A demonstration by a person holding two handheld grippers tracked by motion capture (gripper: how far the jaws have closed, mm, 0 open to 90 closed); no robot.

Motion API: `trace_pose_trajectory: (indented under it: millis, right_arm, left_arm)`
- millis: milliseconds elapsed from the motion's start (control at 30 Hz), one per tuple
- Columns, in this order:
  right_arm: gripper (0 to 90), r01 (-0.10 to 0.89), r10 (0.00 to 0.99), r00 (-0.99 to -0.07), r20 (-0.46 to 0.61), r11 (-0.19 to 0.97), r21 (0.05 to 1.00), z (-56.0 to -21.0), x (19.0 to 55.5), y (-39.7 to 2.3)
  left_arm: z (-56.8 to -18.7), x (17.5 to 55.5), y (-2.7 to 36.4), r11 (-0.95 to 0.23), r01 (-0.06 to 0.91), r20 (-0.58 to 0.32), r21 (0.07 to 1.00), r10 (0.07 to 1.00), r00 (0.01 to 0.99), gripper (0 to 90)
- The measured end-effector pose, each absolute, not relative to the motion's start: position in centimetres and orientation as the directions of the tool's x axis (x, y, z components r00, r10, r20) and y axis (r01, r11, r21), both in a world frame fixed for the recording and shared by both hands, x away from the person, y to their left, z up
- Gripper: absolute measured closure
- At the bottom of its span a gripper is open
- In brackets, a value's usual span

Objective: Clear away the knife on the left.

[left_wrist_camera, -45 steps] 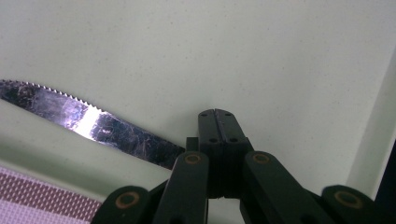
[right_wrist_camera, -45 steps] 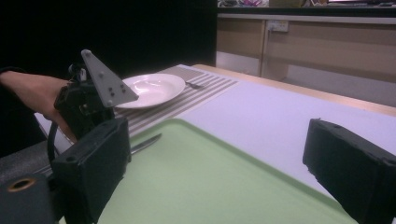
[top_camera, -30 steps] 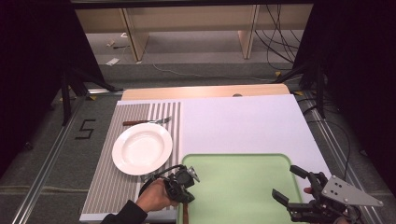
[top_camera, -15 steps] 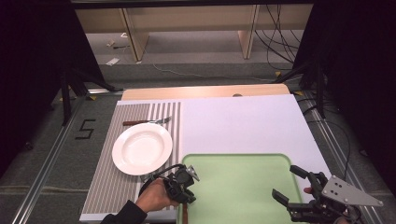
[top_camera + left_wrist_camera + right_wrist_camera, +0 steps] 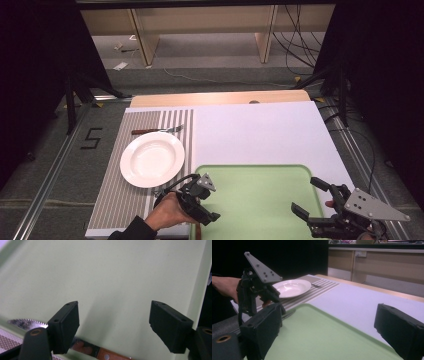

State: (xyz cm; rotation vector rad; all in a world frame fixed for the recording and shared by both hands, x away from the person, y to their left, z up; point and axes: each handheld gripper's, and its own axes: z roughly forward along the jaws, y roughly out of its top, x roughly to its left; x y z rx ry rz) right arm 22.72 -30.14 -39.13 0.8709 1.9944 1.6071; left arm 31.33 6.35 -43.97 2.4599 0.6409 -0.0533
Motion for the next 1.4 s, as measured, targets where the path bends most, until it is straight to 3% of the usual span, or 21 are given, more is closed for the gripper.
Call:
trace_pose_trajectory:
  millis: [567, 1033, 1400]
  right_arm:
    - [8.8, 0.202, 0.704, -0.709, 0.054, 0.129, 0.971, -39.1, 22.7, -30.1]
    - [8.8, 0.203, 0.704, -0.708, 0.055, 0.128, 0.971, -39.1, 22.7, -30.1]
    - [8.8, 0.201, 0.704, -0.708, 0.055, 0.127, 0.971, -39.1, 22.7, -30.1]
  left_arm:
    - [-42.0, 30.1, 7.8, -0.528, 0.383, -0.164, 0.758, 0.414, 0.895, 15.6]
    - [-41.6, 28.9, 9.8, -0.362, 0.336, -0.157, 0.869, 0.444, 0.882, 15.1]
    - [-41.7, 28.2, 11.4, -0.285, 0.323, -0.149, 0.903, 0.495, 0.856, 15.2]
